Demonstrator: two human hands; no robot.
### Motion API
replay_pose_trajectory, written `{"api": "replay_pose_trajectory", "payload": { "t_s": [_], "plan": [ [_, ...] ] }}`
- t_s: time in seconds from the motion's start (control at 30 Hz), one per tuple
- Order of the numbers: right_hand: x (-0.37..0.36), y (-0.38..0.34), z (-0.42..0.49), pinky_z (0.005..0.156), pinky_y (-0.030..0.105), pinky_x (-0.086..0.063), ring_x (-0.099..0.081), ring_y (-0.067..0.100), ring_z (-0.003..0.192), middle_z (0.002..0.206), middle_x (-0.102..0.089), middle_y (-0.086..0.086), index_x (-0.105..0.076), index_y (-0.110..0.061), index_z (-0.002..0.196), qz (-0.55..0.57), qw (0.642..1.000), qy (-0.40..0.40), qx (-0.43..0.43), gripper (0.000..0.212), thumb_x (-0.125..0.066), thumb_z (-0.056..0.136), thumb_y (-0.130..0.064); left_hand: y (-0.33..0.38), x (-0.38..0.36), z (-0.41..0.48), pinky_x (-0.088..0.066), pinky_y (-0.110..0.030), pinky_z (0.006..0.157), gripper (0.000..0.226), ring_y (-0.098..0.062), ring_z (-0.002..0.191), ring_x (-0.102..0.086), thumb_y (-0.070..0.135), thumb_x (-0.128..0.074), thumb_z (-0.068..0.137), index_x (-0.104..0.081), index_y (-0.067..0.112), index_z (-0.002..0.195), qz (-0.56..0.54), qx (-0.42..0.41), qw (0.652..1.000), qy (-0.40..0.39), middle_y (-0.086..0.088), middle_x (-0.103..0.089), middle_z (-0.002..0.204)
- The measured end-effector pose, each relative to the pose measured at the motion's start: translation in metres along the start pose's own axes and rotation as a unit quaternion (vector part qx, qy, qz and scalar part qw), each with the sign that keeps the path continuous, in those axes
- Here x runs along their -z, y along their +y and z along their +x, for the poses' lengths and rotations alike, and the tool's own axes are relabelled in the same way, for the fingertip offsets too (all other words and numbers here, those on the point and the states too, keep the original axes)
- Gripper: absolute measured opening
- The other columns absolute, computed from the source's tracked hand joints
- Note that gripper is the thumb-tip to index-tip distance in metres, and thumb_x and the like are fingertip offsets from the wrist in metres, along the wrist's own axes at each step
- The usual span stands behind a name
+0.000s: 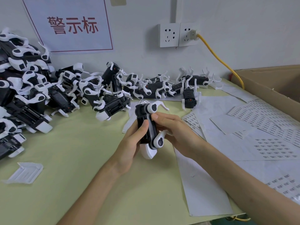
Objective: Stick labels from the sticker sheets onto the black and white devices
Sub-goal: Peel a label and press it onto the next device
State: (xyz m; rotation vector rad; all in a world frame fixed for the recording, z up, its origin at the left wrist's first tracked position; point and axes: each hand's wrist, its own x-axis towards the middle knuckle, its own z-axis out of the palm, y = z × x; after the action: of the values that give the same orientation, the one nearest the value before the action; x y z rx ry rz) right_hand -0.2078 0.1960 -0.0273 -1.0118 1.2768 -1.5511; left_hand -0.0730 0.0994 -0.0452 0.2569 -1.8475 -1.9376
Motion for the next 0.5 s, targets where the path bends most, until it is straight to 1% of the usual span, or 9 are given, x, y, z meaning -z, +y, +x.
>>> {"api": "replay_pose_trajectory", "payload": {
  "t_s": [0.07, 0.1, 0.17, 0.23, 0.3, 0.37, 0.43, 0.5],
  "plan": [
    [-0.0005, 0.0008, 0.0008, 0.088, 0.04, -0.042, -0.065, 0.026, 0.098, 0.104, -0.074, 0.01, -0.076, -0.014, 0.107, 0.002, 1.0, 0.008, 0.0, 0.027, -0.052, 0.105, -0.028, -0.0002, -0.0002, 0.0001, -0.04, -0.042, 0.111, 0.051, -0.024, 0.137, -0.054, 0.039, -0.04, 0.103, -0.048, 0.017, 0.149, -0.002, 0.005, 1.0, 0.007, -0.007, -0.061, 0.144],
    [-0.0014, 0.0014, 0.0012, 0.088, 0.039, -0.044, -0.066, 0.025, 0.098, 0.105, -0.074, 0.01, -0.076, -0.013, 0.108, 0.002, 1.0, 0.013, 0.0, 0.028, -0.052, 0.105, -0.028, -0.0006, 0.0001, 0.0003, -0.041, -0.045, 0.111, 0.051, -0.027, 0.136, -0.055, 0.04, -0.041, 0.103, -0.05, 0.016, 0.148, -0.005, 0.01, 1.0, 0.012, -0.009, -0.062, 0.142],
    [-0.0029, 0.0016, 0.0019, 0.085, 0.032, -0.05, -0.068, 0.022, 0.097, 0.106, -0.075, 0.01, -0.075, -0.012, 0.11, -0.003, 1.0, 0.018, 0.002, 0.029, -0.051, 0.106, -0.028, -0.0011, 0.0012, 0.0011, -0.043, -0.048, 0.108, 0.053, -0.032, 0.133, -0.057, 0.044, -0.042, 0.102, -0.054, 0.015, 0.145, -0.014, 0.027, 0.999, 0.018, -0.014, -0.064, 0.138],
    [-0.0031, 0.0017, 0.0023, 0.085, 0.028, -0.052, -0.068, 0.021, 0.099, 0.109, -0.075, 0.013, -0.074, -0.01, 0.114, -0.019, 1.0, 0.017, 0.006, 0.029, -0.051, 0.106, -0.026, -0.001, 0.0019, 0.0015, -0.045, -0.045, 0.1, 0.054, -0.032, 0.129, -0.059, 0.047, -0.044, 0.101, -0.056, 0.015, 0.143, -0.028, 0.039, 0.999, 0.019, -0.015, -0.066, 0.135],
    [-0.0021, 0.001, 0.0019, 0.085, 0.026, -0.053, -0.066, 0.02, 0.102, 0.112, -0.074, 0.015, -0.073, -0.009, 0.116, -0.03, 0.999, 0.008, 0.012, 0.027, -0.052, 0.106, -0.023, -0.0001, 0.0024, 0.0014, -0.048, -0.038, 0.096, 0.053, -0.027, 0.125, -0.062, 0.049, -0.047, 0.1, -0.058, 0.018, 0.141, -0.045, 0.04, 0.998, 0.02, -0.012, -0.067, 0.134],
    [-0.0021, 0.0, 0.0006, 0.081, 0.021, -0.053, -0.067, 0.016, 0.1, 0.108, -0.075, 0.005, -0.074, -0.015, 0.114, -0.033, 0.999, -0.005, 0.019, 0.024, -0.051, 0.107, -0.02, 0.0007, 0.0024, 0.0013, -0.052, -0.032, 0.091, 0.052, -0.021, 0.119, -0.065, 0.052, -0.051, 0.096, -0.063, 0.022, 0.137, -0.067, 0.036, 0.997, 0.019, -0.008, -0.069, 0.131],
    [-0.0027, -0.001, -0.0006, 0.079, 0.018, -0.052, -0.068, 0.013, 0.097, 0.107, -0.074, 0.0, -0.073, -0.019, 0.112, -0.034, 0.999, -0.013, 0.021, 0.024, -0.051, 0.107, -0.017, 0.0007, 0.0026, 0.0017, -0.05, -0.033, 0.093, 0.051, -0.02, 0.119, -0.065, 0.054, -0.055, 0.092, -0.067, 0.024, 0.132, -0.09, 0.037, 0.995, 0.02, -0.006, -0.069, 0.13],
    [-0.0023, -0.0009, 0.0, 0.08, 0.019, -0.052, -0.067, 0.016, 0.099, 0.109, -0.074, 0.003, -0.072, -0.017, 0.116, -0.037, 0.999, -0.013, 0.021, 0.024, -0.05, 0.107, -0.016, 0.0003, 0.0031, 0.0024, -0.05, -0.035, 0.094, 0.05, -0.021, 0.121, -0.064, 0.055, -0.057, 0.09, -0.07, 0.025, 0.128, -0.104, 0.037, 0.994, 0.022, -0.005, -0.069, 0.13]
  ]
}}
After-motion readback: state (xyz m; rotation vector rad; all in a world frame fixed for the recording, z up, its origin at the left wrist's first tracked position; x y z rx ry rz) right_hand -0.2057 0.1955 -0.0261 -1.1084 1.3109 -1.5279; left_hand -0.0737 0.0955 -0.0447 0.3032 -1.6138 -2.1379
